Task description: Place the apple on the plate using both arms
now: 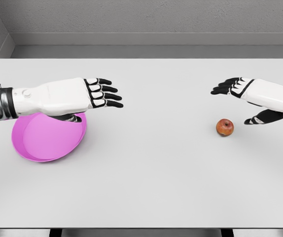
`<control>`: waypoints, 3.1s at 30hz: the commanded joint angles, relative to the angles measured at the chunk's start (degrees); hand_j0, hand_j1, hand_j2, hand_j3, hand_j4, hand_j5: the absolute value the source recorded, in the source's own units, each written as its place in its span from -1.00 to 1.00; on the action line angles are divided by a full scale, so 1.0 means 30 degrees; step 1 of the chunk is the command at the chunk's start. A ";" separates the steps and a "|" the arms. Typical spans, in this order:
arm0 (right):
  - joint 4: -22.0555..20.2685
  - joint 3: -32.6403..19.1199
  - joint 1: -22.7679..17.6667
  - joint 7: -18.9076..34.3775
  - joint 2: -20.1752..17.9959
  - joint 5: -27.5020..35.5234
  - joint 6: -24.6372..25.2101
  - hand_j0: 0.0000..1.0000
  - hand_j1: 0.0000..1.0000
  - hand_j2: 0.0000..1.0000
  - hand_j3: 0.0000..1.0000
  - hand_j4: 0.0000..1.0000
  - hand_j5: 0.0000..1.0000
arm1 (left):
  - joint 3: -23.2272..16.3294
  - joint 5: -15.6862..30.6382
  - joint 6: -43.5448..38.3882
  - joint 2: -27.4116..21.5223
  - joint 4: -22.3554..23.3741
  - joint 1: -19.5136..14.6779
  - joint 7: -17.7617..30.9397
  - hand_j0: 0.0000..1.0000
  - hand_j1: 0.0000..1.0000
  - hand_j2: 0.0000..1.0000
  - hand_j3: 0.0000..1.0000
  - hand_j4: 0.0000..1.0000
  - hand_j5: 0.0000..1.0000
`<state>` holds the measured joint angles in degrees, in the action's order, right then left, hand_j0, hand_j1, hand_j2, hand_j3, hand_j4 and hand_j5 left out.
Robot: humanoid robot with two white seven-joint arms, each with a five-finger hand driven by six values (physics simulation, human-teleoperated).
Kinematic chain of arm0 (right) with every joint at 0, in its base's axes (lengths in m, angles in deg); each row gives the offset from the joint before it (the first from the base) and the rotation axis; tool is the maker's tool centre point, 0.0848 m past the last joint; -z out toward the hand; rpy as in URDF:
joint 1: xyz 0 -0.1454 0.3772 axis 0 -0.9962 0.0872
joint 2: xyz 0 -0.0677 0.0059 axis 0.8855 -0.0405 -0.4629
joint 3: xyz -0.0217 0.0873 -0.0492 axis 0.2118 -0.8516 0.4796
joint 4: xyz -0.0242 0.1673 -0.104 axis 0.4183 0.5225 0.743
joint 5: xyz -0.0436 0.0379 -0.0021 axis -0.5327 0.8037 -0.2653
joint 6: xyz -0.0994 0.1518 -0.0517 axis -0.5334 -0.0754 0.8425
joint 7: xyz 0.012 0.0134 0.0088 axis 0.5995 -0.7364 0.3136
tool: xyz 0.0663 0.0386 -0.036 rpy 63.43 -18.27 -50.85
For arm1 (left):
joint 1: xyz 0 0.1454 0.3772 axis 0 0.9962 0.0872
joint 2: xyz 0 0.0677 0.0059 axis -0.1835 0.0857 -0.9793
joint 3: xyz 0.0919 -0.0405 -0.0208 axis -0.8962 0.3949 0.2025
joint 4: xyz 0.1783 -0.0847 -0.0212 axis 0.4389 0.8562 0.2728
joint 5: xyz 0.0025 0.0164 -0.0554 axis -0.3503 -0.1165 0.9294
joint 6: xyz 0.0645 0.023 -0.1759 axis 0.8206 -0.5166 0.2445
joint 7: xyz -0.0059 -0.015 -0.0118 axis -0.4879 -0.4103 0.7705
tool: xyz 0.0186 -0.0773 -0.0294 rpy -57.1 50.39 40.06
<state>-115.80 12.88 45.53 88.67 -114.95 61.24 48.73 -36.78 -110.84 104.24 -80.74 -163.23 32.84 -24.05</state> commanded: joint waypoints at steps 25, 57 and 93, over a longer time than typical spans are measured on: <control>0.0392 0.3687 0.0674 0.0123 -0.3301 0.2952 0.0057 1.00 1.00 1.00 1.00 1.00 1.00 | -0.0130 0.0095 -0.0018 -0.0044 0.0027 0.0029 0.0076 1.00 1.00 1.00 1.00 1.00 1.00; 0.1388 0.7437 0.4248 0.0123 -0.1514 0.2629 0.1997 1.00 1.00 1.00 1.00 1.00 1.00 | -0.0131 0.0095 -0.0018 -0.0015 0.0086 0.0088 0.0135 1.00 1.00 1.00 1.00 1.00 1.00; 0.7189 0.8169 0.4160 0.0123 0.0770 0.2424 0.0415 1.00 1.00 1.00 1.00 1.00 1.00 | -0.0160 0.0095 -0.0018 0.0044 0.0086 0.0117 0.0164 1.00 1.00 1.00 1.00 1.00 1.00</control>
<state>-94.78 37.41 58.10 89.06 -112.82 68.14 49.82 -37.31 -110.92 104.24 -80.57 -162.97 33.20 -23.55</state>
